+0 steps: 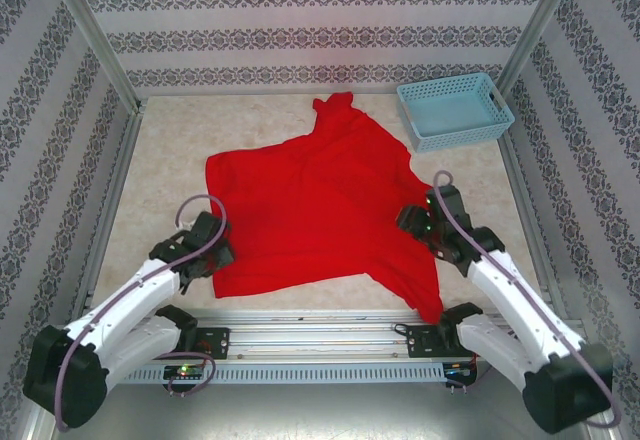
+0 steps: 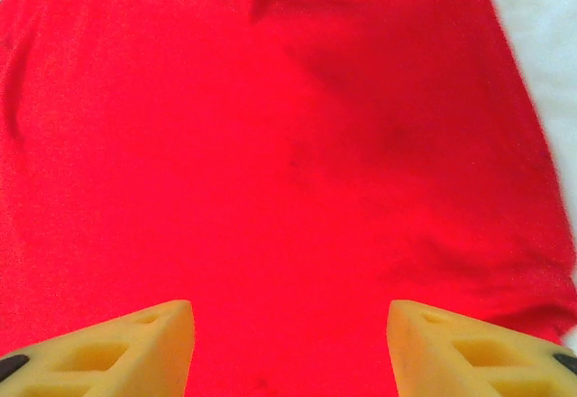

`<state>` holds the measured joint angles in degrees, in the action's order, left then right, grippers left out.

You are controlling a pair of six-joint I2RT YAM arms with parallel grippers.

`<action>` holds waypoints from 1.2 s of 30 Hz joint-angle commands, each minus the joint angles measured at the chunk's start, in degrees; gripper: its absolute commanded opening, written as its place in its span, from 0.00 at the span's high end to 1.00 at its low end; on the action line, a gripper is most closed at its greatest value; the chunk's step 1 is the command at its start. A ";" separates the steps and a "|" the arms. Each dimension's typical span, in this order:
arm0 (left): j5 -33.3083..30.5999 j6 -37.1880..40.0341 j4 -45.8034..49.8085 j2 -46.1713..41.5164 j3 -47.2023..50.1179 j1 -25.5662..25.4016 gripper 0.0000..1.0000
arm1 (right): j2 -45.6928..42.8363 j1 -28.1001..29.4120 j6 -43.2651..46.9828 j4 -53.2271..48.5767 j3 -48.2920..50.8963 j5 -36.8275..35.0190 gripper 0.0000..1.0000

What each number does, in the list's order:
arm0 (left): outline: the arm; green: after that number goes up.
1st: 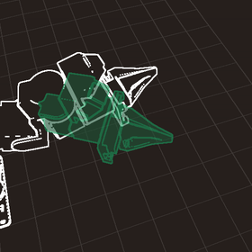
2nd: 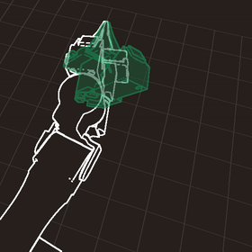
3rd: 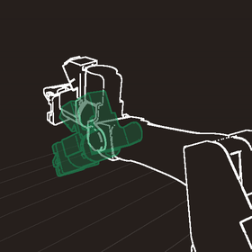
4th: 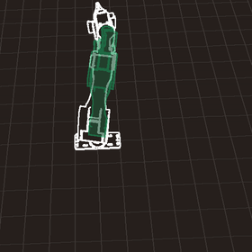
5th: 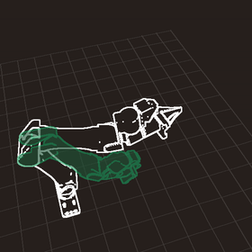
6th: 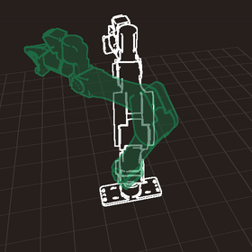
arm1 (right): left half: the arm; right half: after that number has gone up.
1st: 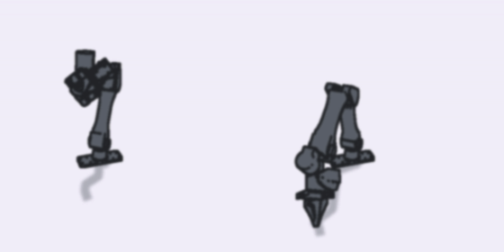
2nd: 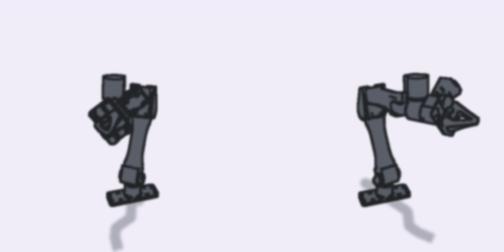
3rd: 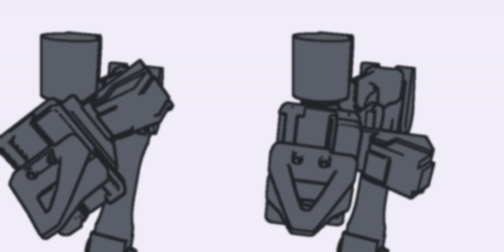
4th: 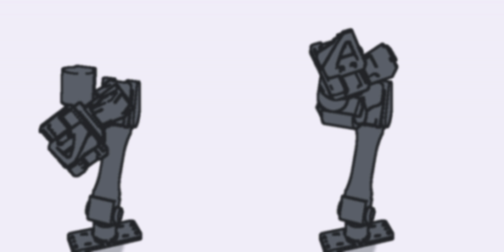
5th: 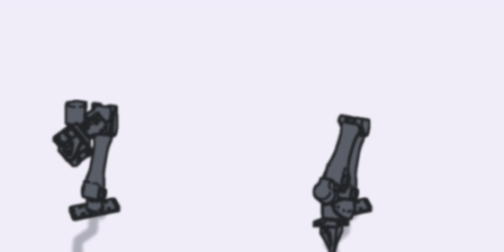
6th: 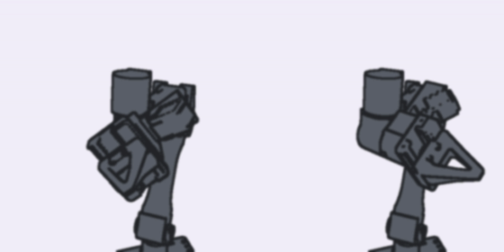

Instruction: Fold the inside-out t-shirt

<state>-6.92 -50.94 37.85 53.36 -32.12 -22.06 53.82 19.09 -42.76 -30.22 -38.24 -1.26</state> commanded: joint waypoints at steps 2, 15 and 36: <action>-3.46 7.68 -0.29 9.15 -14.99 3.35 0.37 | 7.71 3.15 5.69 6.06 -7.93 -2.93 0.39; 0.56 16.39 -1.59 54.34 -55.40 19.52 0.27 | 32.04 4.59 10.64 9.69 -23.72 0.17 0.37; 12.32 14.33 -0.80 78.49 -70.41 25.84 0.65 | 61.06 0.87 9.72 3.58 -45.89 3.30 0.35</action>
<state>2.66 -36.51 36.77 129.93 -102.02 2.63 112.36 19.97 -31.55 -23.38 -81.76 1.21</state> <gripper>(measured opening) 0.373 0.650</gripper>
